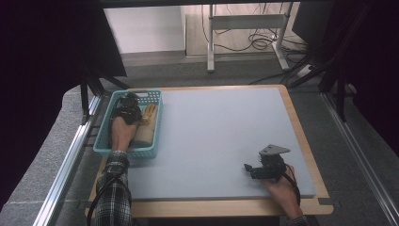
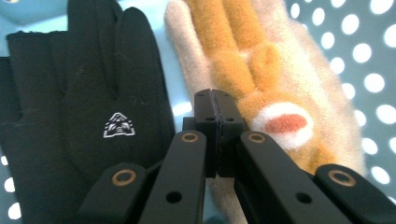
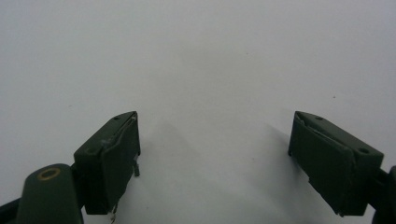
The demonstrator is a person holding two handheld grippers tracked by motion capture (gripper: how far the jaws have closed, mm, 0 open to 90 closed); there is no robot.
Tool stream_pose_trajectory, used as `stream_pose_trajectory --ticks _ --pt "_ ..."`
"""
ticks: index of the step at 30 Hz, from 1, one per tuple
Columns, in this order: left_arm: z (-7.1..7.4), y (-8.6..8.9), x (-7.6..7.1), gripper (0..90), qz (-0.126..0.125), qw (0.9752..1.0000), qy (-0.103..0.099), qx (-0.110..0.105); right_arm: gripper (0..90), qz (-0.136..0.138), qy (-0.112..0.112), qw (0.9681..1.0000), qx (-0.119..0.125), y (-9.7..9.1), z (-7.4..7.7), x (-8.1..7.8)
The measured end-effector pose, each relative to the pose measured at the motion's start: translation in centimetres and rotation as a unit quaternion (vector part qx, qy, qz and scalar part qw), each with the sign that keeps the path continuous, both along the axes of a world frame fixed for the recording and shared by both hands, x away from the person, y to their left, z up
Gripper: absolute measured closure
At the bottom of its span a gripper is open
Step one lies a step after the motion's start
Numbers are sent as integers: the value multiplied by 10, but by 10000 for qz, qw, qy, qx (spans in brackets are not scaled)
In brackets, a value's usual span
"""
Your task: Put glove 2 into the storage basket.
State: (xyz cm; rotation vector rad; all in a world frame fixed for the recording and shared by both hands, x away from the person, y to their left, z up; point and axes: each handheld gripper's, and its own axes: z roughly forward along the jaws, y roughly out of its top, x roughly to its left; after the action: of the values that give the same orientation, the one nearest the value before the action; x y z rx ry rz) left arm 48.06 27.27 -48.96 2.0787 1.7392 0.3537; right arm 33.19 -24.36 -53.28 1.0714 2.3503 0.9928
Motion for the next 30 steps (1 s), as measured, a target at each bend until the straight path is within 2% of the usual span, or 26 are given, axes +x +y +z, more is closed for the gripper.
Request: stream_pose_trajectory --ticks 10,12,15,17,20,22,25,30 --pt "-1 -10 1 900 -148 9994 -37 -324 161 -1 1 10000 0 0 0 0" --pt "-1 -15 1 900 -190 9993 -51 -309 160 0 0 10000 -2 0 0 0" --pt "-2 -17 1 900 -188 9993 -63 -325 160 0 1 10000 -3 0 0 0" --pt "-3 -16 1 900 -148 9988 -71 -465 160 0 -1 10000 -3 0 0 0" --pt "-4 -14 0 900 -150 9985 -83 -515 160 0 0 10000 -2 0 0 0" --pt "-3 -13 0 900 -173 9987 -73 -473 161 1 1 10000 -1 0 0 0" --pt "0 -12 -1 900 -204 9994 -118 -268 160 0 0 10000 -2 0 0 0" --pt "3 -8 -3 878 -164 9996 -167 -181 160 0 1 10000 0 0 0 0"
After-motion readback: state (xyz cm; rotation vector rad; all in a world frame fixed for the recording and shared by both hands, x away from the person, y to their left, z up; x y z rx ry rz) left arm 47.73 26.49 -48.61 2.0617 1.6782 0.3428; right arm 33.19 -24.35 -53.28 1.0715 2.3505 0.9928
